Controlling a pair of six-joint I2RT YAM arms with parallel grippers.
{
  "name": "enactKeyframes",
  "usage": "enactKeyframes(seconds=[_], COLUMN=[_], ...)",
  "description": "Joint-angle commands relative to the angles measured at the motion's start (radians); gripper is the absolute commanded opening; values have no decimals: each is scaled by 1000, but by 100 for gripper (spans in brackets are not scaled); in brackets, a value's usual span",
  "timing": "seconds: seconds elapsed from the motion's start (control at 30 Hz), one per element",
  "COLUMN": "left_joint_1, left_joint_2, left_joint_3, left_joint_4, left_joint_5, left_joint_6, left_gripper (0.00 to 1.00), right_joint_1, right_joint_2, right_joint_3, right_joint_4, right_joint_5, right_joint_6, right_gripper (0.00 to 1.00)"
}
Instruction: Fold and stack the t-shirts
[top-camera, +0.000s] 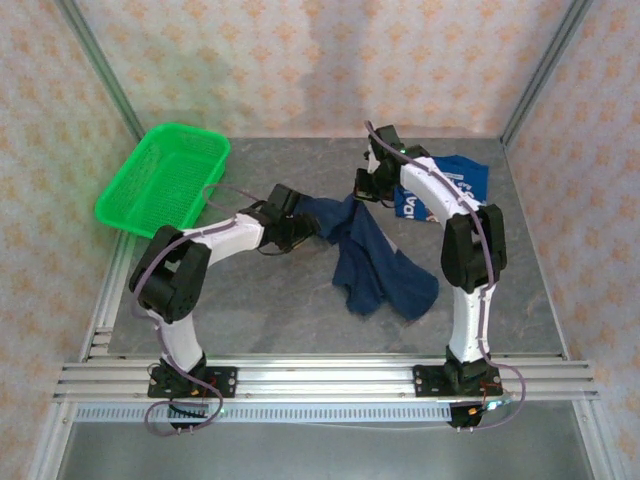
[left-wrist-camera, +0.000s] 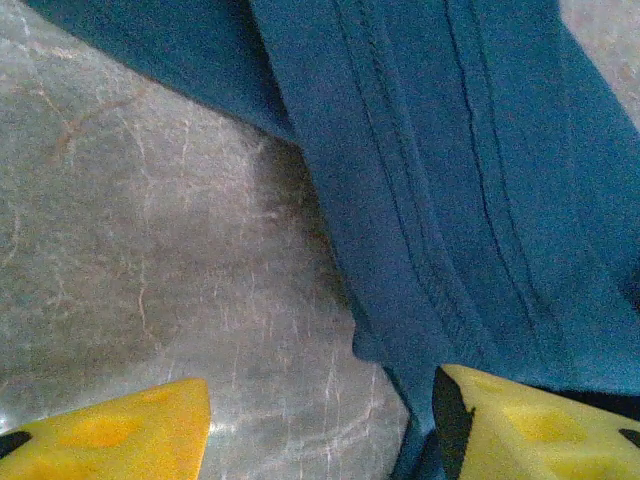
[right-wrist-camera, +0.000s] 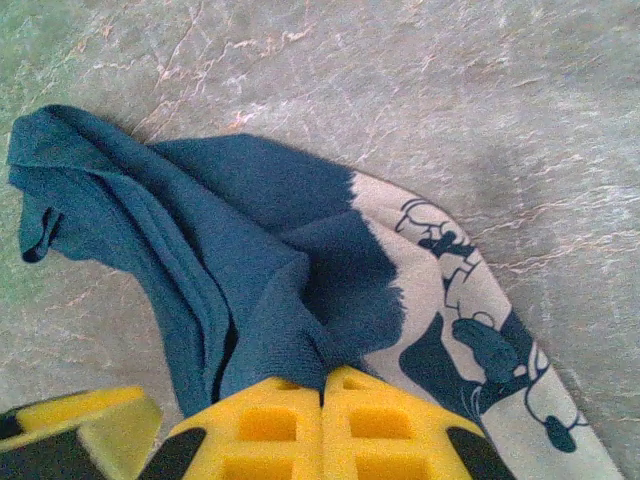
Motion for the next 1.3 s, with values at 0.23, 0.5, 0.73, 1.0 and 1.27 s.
enactKeyframes(seconds=[0.23,0.5,0.73,1.0,1.27], left_joint_1=[-21,-22,-23,-14,-1], left_joint_2=[108,180,209,27,-289], left_joint_3=[104,132,137,117,15], left_joint_4=[164,126,127,48,-89], left_joint_5=[-47,-50,-66,-142,-265], left_joint_6=[-126,-146,-184,-32,94], left_gripper=[60,51,20,0,0], right_joint_1=[3,3,3,-6,-6], right_joint_2=[-72,-92,-97,-144,-226], right_joint_3=[-120,-121,-106,-97,-140], right_joint_4=[37,16,1,-19,-22], right_joint_5=[-38,-33,-35,-30,-31], right_joint_6=[27,14,16,8,-16], right_gripper=[2,2,1,1,0])
